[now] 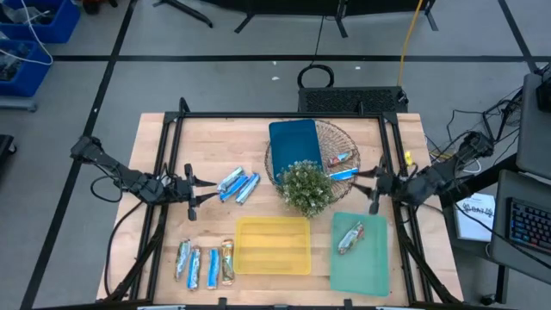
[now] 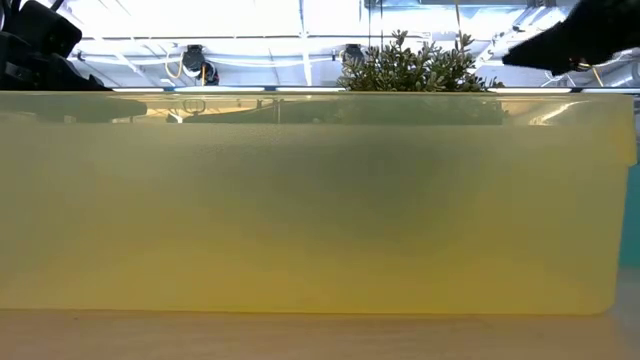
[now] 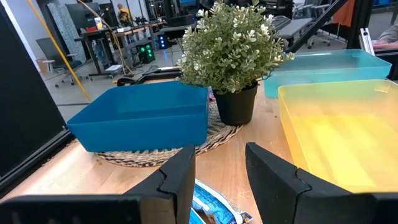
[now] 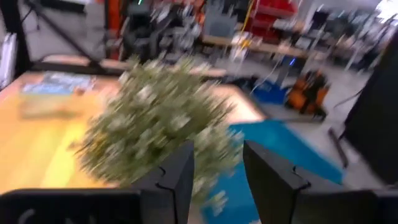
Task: Pick and place Granola Bars by type
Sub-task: Put the green granola bar into the light green bin
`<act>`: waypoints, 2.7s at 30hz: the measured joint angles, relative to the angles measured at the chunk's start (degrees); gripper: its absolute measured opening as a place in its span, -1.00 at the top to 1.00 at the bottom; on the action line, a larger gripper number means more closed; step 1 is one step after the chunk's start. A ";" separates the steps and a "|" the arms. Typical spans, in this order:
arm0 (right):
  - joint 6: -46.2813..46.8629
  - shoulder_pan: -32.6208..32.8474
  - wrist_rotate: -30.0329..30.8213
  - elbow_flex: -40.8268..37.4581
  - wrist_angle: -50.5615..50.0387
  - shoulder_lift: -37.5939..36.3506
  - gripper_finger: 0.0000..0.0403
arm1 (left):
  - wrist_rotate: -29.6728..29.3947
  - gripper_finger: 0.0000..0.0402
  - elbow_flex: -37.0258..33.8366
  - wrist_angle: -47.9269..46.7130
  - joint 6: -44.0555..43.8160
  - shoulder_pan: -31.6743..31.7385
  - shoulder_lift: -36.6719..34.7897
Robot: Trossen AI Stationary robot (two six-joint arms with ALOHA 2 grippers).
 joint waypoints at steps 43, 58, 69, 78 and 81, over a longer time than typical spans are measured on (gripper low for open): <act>3.93 -65.12 -42.58 20.52 -28.17 30.22 0.38 | -0.02 0.28 0.00 0.00 0.00 0.00 0.00; 2.69 -65.04 -42.53 26.19 -37.60 43.99 0.38 | -0.02 0.28 0.00 0.02 0.00 0.01 0.02; 2.62 -65.03 -42.62 26.19 -36.03 51.81 0.38 | -0.02 0.28 0.00 0.01 0.00 0.01 0.00; 2.51 -65.13 -40.16 26.19 -35.98 55.69 0.38 | -0.01 0.28 0.00 0.02 0.00 0.00 0.01; 2.51 -65.13 -39.18 26.19 -35.94 56.43 0.38 | 0.00 0.28 -0.02 0.02 0.00 0.01 0.00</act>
